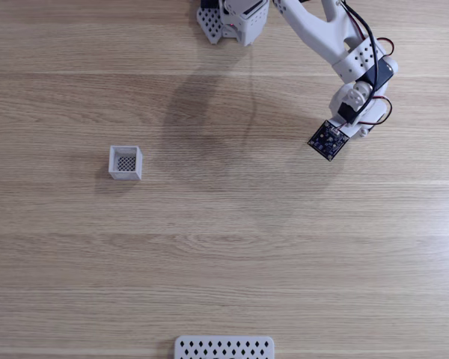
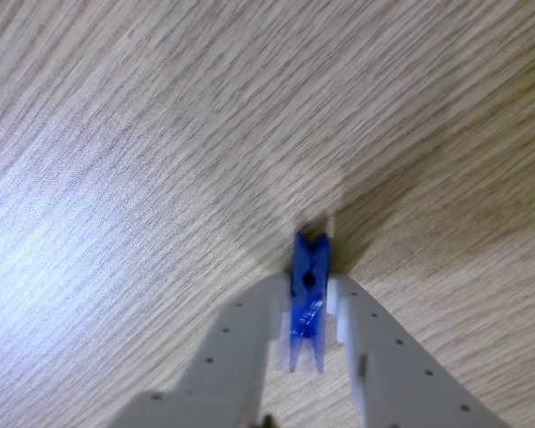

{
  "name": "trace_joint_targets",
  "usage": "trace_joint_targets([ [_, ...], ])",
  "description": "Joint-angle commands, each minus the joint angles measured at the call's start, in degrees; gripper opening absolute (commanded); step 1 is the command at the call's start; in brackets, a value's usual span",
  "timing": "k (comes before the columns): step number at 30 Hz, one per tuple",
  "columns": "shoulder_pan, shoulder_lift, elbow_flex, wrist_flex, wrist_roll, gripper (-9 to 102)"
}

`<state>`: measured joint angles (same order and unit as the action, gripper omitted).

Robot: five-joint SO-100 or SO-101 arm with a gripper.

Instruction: Grasp a peg and put it in the crate.

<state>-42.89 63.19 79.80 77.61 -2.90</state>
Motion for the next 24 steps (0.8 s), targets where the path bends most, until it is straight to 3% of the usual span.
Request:
trace_joint_targets([
  [1, 0.7, 5.71, -2.46, 0.0, -0.44, 0],
  [4, 3.52, 15.12, 2.46, -0.97, -10.11, 0],
  [7, 9.05, 26.98, 10.72, -2.46, -26.98, -1],
  [12, 29.62, 48.52, 25.84, -10.37, -61.88, -1],
  [18, 58.01, 62.93, 43.59, -34.28, -94.13, -1],
  [24, 77.26, 63.98, 63.9, -64.78, -101.78, -1],
])
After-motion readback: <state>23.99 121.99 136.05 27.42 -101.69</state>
